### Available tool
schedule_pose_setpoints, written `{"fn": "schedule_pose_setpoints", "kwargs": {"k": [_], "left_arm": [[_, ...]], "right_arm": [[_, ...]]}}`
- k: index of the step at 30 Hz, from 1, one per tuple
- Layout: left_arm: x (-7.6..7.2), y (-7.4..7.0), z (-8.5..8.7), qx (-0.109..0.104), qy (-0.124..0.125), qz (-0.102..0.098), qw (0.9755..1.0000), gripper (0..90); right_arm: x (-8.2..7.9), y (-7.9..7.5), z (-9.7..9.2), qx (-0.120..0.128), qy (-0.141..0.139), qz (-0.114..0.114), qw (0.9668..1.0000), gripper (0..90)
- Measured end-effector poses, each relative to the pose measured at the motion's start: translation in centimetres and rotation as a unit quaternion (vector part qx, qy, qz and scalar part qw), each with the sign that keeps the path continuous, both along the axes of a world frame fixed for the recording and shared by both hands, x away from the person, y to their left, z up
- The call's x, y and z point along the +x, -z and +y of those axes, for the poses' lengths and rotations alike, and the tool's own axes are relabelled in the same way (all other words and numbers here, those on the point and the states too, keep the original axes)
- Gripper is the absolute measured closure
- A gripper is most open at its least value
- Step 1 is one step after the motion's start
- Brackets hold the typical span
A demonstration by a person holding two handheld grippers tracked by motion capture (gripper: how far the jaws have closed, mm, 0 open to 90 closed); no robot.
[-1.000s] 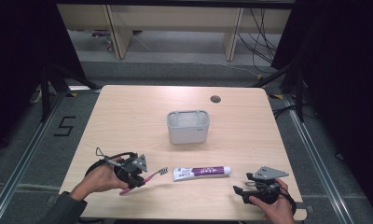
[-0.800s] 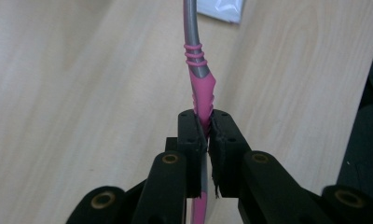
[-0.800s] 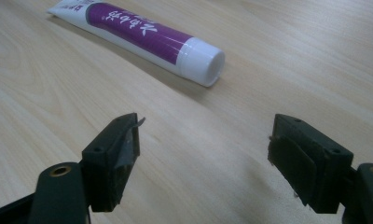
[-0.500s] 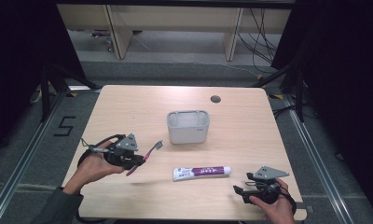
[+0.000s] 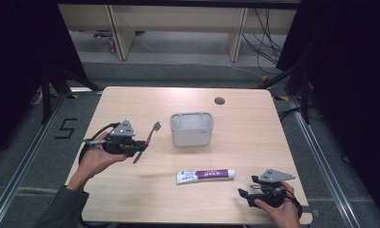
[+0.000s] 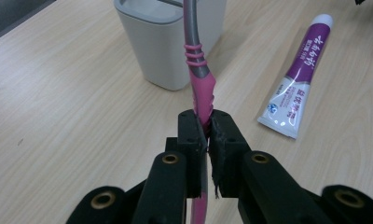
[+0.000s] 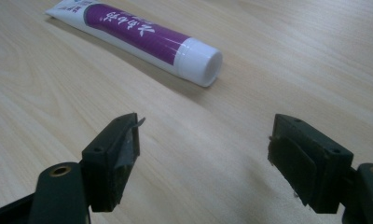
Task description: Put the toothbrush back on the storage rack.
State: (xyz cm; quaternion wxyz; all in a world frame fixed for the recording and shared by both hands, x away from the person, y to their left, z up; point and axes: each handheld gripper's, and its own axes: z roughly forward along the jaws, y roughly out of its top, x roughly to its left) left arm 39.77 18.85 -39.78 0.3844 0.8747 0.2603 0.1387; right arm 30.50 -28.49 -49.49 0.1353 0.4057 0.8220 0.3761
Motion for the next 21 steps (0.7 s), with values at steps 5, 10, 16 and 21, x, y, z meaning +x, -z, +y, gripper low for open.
{"fn": "schedule_pose_setpoints", "kwargs": {"k": [5,10,16,21], "left_arm": [[1.0,-0.5,0.8,-0.028,-0.029,-0.018,0.999,82.8],[1.4,-0.8,1.1,-0.05,-0.043,-0.027,0.9974,82.8],[1.9,-0.7,0.8,-0.079,-0.062,-0.038,0.9942,82.8],[2.6,-0.6,0.7,-0.084,-0.073,-0.043,0.9929,82.8]], "right_arm": [[0.1,0.0,-0.1,-0.005,-0.003,-0.008,1.0,25.3],[0.1,0.0,-0.2,-0.006,-0.002,-0.011,0.9999,25.3],[0.1,0.0,-0.1,-0.005,-0.003,-0.007,1.0,25.3],[0.1,0.0,-0.1,-0.005,-0.003,-0.008,1.0,25.2]]}}
